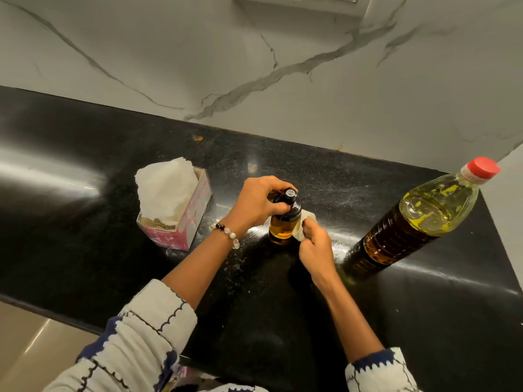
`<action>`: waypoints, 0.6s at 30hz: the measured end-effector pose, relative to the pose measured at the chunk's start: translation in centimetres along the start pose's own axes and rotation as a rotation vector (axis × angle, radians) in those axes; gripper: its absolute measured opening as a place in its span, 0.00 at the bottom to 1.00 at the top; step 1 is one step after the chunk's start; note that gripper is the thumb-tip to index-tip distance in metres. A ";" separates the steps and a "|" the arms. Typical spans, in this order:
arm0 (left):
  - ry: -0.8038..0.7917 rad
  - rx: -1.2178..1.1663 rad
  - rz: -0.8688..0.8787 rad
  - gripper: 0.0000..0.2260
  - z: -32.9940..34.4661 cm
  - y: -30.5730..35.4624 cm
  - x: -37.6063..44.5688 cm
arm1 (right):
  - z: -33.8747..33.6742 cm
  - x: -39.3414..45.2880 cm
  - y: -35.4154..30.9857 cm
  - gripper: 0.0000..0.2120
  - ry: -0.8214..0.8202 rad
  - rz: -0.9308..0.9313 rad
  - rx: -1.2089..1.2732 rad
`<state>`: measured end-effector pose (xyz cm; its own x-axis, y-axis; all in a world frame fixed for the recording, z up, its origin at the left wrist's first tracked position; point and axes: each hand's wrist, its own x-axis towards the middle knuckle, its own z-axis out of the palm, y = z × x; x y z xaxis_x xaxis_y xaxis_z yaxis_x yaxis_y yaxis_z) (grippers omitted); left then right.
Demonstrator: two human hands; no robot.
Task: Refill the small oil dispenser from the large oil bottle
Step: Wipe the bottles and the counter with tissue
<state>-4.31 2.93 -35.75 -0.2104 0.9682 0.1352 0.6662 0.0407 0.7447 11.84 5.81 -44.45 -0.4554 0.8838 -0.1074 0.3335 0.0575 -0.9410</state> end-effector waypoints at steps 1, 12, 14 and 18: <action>-0.016 -0.014 -0.009 0.17 -0.1 0.0 0.0 | -0.2 -0.3 -0.9 0.21 0.020 -0.037 0.055; -0.191 -0.100 0.010 0.21 -0.7 -0.4 -0.2 | -1.0 1.4 -0.9 0.23 -0.136 0.021 -0.046; -0.134 -0.106 0.009 0.25 0.0 -1.1 -1.1 | -0.9 0.8 -0.4 0.23 -0.080 -0.008 -0.071; -0.131 -0.194 -0.080 0.39 3.2 -3.2 -3.8 | -0.8 0.1 -0.3 0.24 -0.011 -0.012 0.021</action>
<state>-3.33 -0.10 -40.71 -0.1538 0.9881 -0.0059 0.4990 0.0828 0.8627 12.39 6.24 -43.94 -0.4680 0.8781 -0.0996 0.3110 0.0582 -0.9486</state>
